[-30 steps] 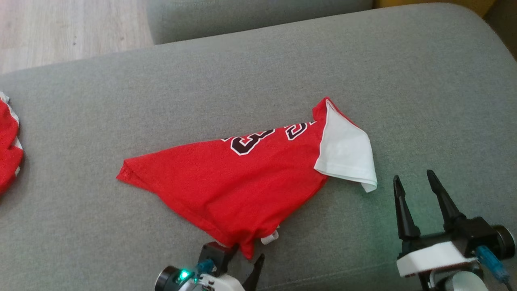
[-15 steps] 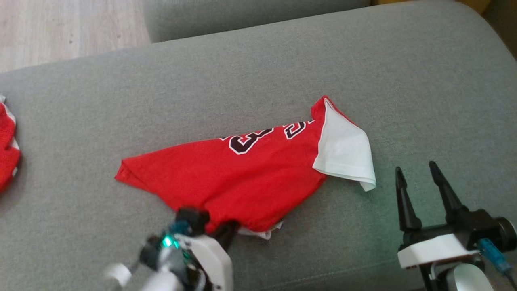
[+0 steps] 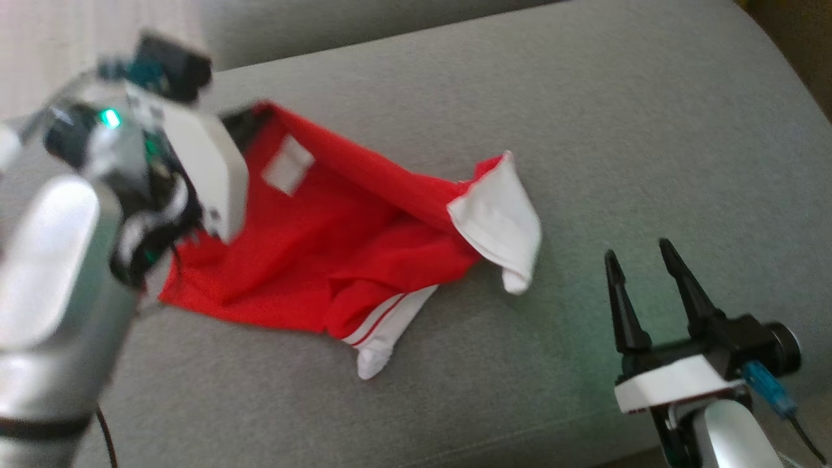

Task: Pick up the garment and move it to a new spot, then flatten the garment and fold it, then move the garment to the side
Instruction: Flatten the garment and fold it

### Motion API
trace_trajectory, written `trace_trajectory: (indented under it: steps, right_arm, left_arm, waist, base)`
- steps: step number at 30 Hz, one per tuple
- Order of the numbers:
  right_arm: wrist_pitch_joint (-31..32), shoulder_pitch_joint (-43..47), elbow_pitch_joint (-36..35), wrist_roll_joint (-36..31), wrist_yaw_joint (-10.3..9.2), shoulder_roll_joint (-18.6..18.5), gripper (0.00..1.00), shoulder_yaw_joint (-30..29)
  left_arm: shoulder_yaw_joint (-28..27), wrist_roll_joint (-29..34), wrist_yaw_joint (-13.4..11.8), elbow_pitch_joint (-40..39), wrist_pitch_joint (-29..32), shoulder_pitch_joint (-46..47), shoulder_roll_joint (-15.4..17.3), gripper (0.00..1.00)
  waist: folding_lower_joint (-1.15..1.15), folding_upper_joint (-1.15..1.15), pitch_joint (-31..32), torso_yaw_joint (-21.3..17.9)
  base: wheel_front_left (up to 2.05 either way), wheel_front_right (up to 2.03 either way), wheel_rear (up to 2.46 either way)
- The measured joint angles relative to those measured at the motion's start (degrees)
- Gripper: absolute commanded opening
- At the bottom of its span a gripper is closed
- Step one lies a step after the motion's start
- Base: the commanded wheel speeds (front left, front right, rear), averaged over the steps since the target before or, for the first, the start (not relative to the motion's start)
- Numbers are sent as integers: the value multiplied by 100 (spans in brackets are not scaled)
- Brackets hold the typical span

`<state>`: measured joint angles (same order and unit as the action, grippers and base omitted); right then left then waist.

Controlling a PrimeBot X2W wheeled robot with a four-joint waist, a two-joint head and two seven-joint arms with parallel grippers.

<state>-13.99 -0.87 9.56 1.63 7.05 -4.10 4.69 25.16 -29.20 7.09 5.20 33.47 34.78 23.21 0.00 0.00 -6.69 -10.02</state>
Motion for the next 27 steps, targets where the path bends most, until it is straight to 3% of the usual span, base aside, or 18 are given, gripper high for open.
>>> trace_trajectory:
  steps: [4,8,14,21,27]
  right_arm:
    - [-15,-240,91,51,0,3,100,169]
    - [-21,-334,210,91,0,4,100,256]
    - [-22,-341,225,109,0,4,100,294]
    - [-22,-341,224,141,0,5,100,241]
    - [-22,-340,203,138,0,8,100,148]
  left_arm:
    - [92,101,4,666,169,849,96,0]
    - [137,521,2,1348,-281,1727,121,0]
    - [137,1329,-209,2261,-1694,2960,110,0]
    - [107,1762,-475,2947,-3290,3741,54,0]
    - [152,1848,-552,3292,-3934,3956,-96,0]
  waist:
    - [0,0,-100,-261]
    - [0,0,-217,-521]
    - [0,0,-336,-885]
    - [0,0,-315,-933]
    - [0,0,-262,-753]
  base:
    - [0,0,0]
    - [0,0,0]
    - [0,0,0]
    - [0,0,0]
    - [0,0,0]
